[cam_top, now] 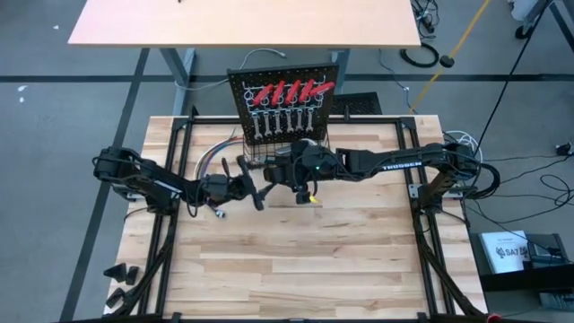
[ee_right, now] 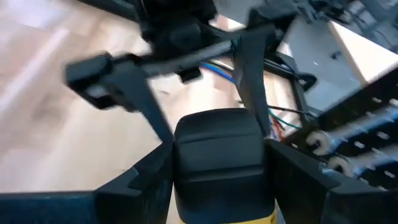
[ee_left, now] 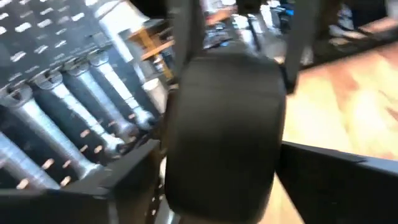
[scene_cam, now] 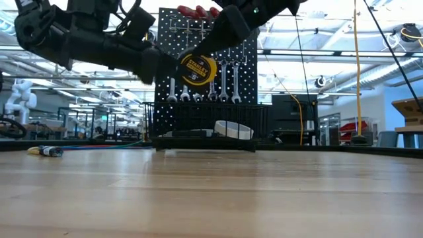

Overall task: Hang tools onto peg board
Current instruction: Hang the measuring tape on the peg board

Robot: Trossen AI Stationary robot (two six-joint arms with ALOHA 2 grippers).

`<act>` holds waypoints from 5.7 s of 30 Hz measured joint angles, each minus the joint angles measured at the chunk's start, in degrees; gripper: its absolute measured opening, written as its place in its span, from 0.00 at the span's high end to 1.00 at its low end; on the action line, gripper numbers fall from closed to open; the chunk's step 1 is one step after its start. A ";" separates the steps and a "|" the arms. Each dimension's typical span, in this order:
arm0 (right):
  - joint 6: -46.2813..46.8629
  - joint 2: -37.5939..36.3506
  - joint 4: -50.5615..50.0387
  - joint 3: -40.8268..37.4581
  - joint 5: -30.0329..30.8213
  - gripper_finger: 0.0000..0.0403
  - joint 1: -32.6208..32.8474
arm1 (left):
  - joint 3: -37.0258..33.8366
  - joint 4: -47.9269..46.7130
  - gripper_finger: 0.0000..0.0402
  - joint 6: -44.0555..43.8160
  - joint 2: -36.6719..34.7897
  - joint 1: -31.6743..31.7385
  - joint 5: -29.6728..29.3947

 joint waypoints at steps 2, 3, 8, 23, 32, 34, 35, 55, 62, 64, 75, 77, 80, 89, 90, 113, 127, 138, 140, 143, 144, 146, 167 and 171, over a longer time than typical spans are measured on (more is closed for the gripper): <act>0.07 -0.08 -0.03 0.00 1.07 0.47 -0.19 | 0.12 -0.54 0.16 -2.48 -0.13 -0.66 -1.75; 0.01 -0.08 -0.36 -0.02 0.75 0.47 -0.34 | 0.13 -1.61 0.12 -3.18 -0.14 -1.10 -2.41; 0.09 -0.31 -0.67 -0.04 -0.73 0.47 -1.17 | 0.05 -7.89 0.02 -4.18 -1.71 -3.31 -4.98; 8.28 9.49 -30.00 24.81 -17.28 0.47 -9.88 | -0.15 -39.88 0.03 -1.56 -38.04 -7.12 -15.15; 7.50 20.36 -38.51 39.03 -19.26 0.47 -9.63 | -0.15 -41.20 0.03 5.13 -63.12 -5.53 -15.01; 7.08 21.87 -39.05 40.59 -19.27 0.47 -9.37 | -0.15 -43.31 0.03 4.94 -66.36 -5.38 -15.03; 6.86 22.46 -39.22 41.18 -19.32 0.47 -9.30 | -0.17 -45.14 0.03 4.15 -67.60 -5.40 -15.03; 5.87 27.04 -37.58 41.38 -14.44 0.47 -9.87 | -2.47 -51.10 0.03 0.47 -72.62 -5.40 -17.58; 6.04 27.14 -37.49 41.38 -13.48 0.47 -10.02 | -2.49 -51.08 0.03 0.38 -72.57 -5.40 -17.52; 6.06 27.25 -37.51 41.38 -13.42 0.47 -10.04 | -2.49 -51.11 0.03 0.38 -72.57 -5.40 -17.44; 6.28 27.26 -37.61 41.38 -13.43 0.47 -10.07 | -2.51 -56.60 0.03 -4.52 -72.57 -2.76 -18.52; 6.49 27.26 -37.60 41.38 -13.49 0.47 -10.07 | -2.51 -58.26 0.03 -6.24 -72.56 -0.23 -12.24; 6.80 27.26 -37.62 41.38 -13.46 0.47 -10.07 | -2.51 -59.52 0.03 -8.18 -72.39 5.00 -6.41; 7.39 27.28 -38.00 41.38 -13.40 0.47 -10.13 | -5.43 -53.34 0.03 -17.49 -63.37 22.30 12.45; 7.40 27.28 -38.00 41.38 -13.39 0.47 -10.13 | -5.81 -50.00 0.03 -17.61 -60.75 24.00 14.23; 7.11 27.30 -37.87 41.38 -13.43 0.48 -9.98 | 10.71 -28.37 0.03 -17.36 -17.04 65.75 68.91; 7.20 27.30 -38.17 41.38 -13.54 0.48 -9.98 | 16.48 -22.53 0.03 -22.88 -3.96 68.29 84.32; 6.65 27.30 -38.90 41.35 -13.47 0.48 -10.02 | 16.48 -22.30 0.03 -28.08 -4.01 68.28 79.22; 6.59 27.30 -38.84 41.35 -13.57 0.48 -10.08 | 16.48 -22.30 0.03 -27.24 -4.01 68.16 79.22; 6.66 27.30 -38.72 41.33 -13.65 0.48 -10.13 | 16.48 -22.31 0.05 -23.81 -4.01 67.63 79.32; 6.67 27.30 -38.72 41.33 -13.63 0.48 -10.13 | 16.48 -22.32 0.06 -22.89 -4.01 67.42 79.35; 6.67 27.30 -38.70 41.33 -13.65 0.48 -10.13 | 16.48 -22.36 0.12 -20.88 -4.01 66.75 79.41; 4.28 27.30 -40.10 41.27 -15.83 0.48 -10.52 | 16.55 -23.04 0.82 -16.98 -4.07 64.41 81.77; 3.33 27.30 -40.14 41.27 -16.23 0.48 -10.70 | 16.53 -23.00 0.82 -17.34 -4.07 64.47 81.69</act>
